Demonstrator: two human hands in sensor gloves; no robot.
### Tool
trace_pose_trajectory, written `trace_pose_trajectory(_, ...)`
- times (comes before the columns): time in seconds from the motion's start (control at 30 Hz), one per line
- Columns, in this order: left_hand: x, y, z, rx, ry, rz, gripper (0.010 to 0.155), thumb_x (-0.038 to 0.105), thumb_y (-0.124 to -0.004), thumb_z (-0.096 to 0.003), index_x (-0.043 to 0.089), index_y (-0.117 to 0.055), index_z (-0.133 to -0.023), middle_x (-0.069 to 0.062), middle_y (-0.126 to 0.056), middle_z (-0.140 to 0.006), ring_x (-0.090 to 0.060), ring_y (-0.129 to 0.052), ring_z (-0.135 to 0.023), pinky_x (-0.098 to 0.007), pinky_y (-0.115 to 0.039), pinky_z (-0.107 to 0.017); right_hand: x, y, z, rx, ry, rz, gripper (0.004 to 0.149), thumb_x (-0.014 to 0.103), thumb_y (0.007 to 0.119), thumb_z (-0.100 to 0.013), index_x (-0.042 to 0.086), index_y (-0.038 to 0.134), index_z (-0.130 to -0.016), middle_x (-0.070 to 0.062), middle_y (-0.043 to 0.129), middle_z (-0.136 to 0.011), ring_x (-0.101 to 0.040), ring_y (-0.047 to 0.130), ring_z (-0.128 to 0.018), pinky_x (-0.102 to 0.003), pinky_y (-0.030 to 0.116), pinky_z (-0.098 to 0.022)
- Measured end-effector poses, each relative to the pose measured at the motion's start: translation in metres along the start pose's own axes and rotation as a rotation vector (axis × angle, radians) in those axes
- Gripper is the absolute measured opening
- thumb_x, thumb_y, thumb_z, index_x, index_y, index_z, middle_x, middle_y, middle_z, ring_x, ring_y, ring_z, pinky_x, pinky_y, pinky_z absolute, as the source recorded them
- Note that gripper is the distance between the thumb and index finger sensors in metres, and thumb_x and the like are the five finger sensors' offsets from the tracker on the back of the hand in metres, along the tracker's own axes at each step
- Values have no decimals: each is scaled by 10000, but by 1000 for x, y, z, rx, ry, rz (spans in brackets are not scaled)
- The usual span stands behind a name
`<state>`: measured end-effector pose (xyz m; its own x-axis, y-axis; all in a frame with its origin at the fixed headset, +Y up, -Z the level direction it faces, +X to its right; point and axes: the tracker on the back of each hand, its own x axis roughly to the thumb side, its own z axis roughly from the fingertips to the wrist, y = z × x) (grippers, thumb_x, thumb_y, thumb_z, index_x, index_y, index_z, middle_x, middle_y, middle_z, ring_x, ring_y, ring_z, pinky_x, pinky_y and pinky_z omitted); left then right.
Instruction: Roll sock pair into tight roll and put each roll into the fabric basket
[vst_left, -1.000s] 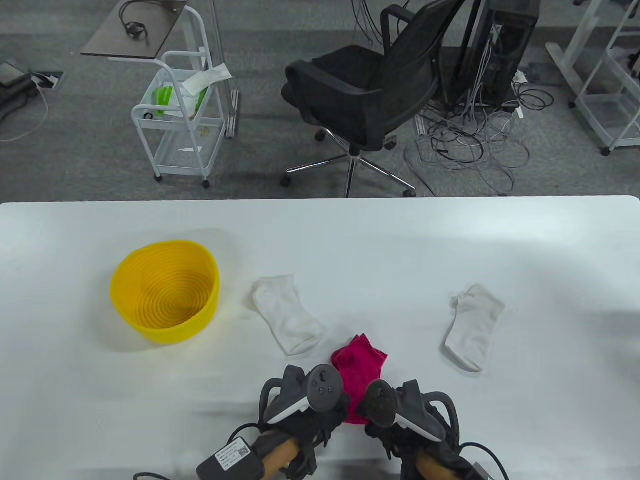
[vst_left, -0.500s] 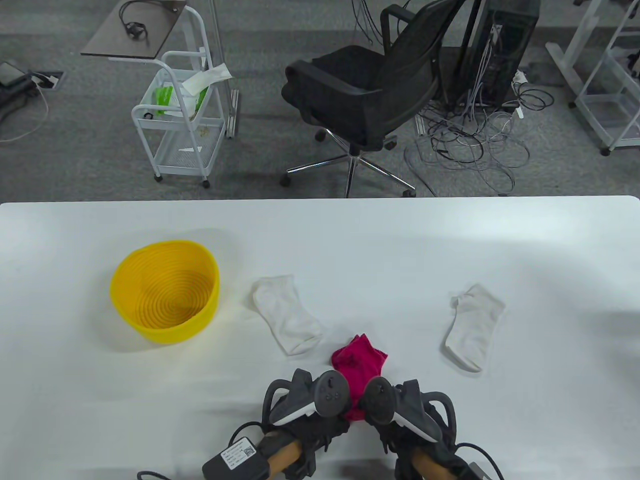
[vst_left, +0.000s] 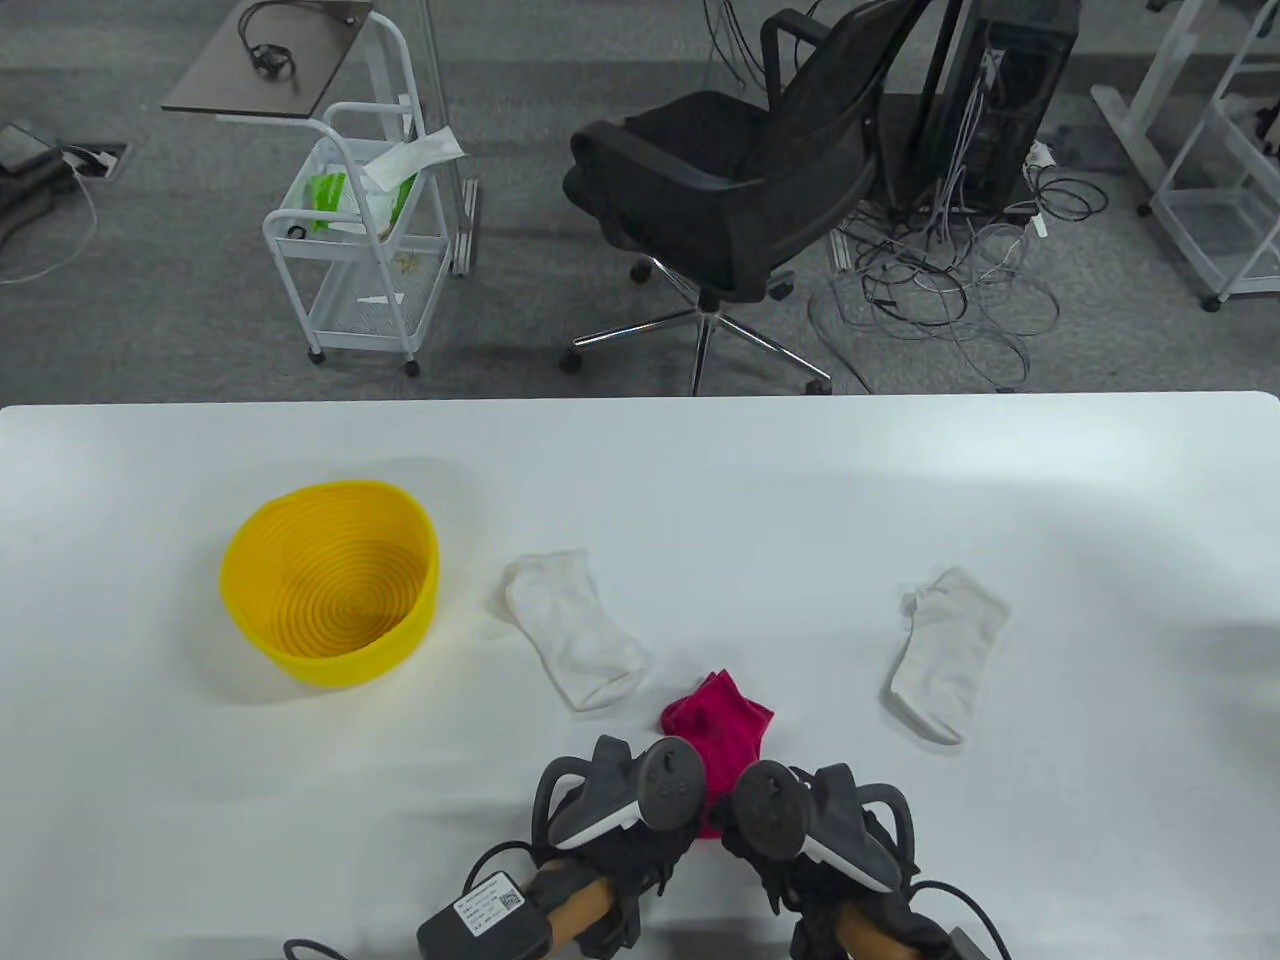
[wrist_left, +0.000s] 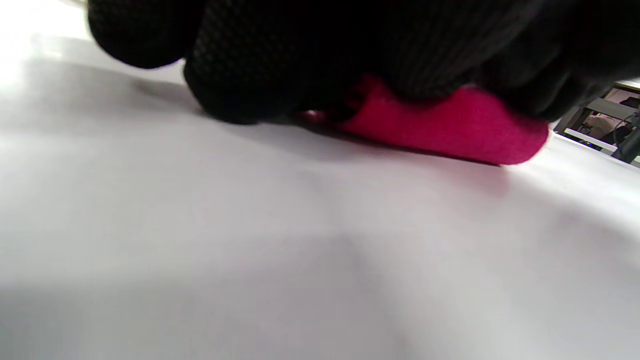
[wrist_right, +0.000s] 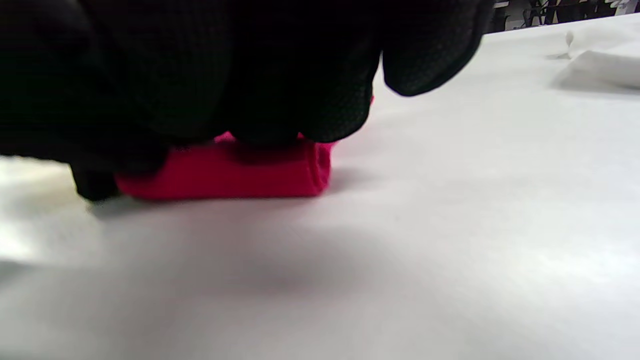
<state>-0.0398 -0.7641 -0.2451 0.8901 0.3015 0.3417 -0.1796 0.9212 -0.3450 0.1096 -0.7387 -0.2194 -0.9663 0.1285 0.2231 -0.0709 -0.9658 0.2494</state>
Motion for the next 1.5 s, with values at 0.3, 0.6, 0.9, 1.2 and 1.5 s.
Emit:
trace_pose_trajectory(0.3, -2, 0, -1, -2, 14, 12, 423, 431, -779, -391, 265, -903, -760, -8, -958, -628, -182, -966, -423, -452, -768, -450, -5, 9, -7, 32, 70, -6, 418, 449, 873, -381, 421, 847, -798, 150, 892, -879, -165, 913, -820, -497, 737, -624)
trace_pose_trajectory(0.6, -8, 15, 7, 58, 22, 82, 468, 462, -832, -365, 298, -928, -793, -4, -960, -731, -214, -994, -521, -463, -763, -484, -4, 14, -11, 16, 123, 38, 505, 476, 900, -363, 388, 808, -852, 128, 846, -929, -181, 891, -837, -509, 721, -634)
trace_pose_trajectory(0.9, -9, 7, 1, 11, 31, 30, 517, 472, -921, -310, 296, -918, -796, 6, -947, -730, -205, -973, -515, -461, -753, -499, -6, 13, -12, -15, 140, 14, 431, 458, 852, -395, 383, 845, -819, 139, 883, -877, -153, 918, -794, -492, 733, -627)
trace_pose_trajectory(1.2, -8, 4, -1, 3, 12, 43, 433, 414, -801, -388, 282, -907, -787, -12, -932, -704, -205, -948, -498, -462, -735, -499, -14, -10, -3, -124, 103, -122, 373, 426, 888, -375, 379, 909, -745, 131, 938, -816, -148, 944, -762, -488, 747, -614)
trace_pose_trajectory(1.5, -4, 3, 1, 23, 17, 9, 453, 431, -760, -394, 272, -889, -797, -13, -927, -708, -208, -946, -493, -463, -737, -494, -10, 10, -9, -2, 120, -33, 424, 435, 892, -373, 409, 855, -794, 151, 891, -885, -166, 902, -833, -499, 731, -629)
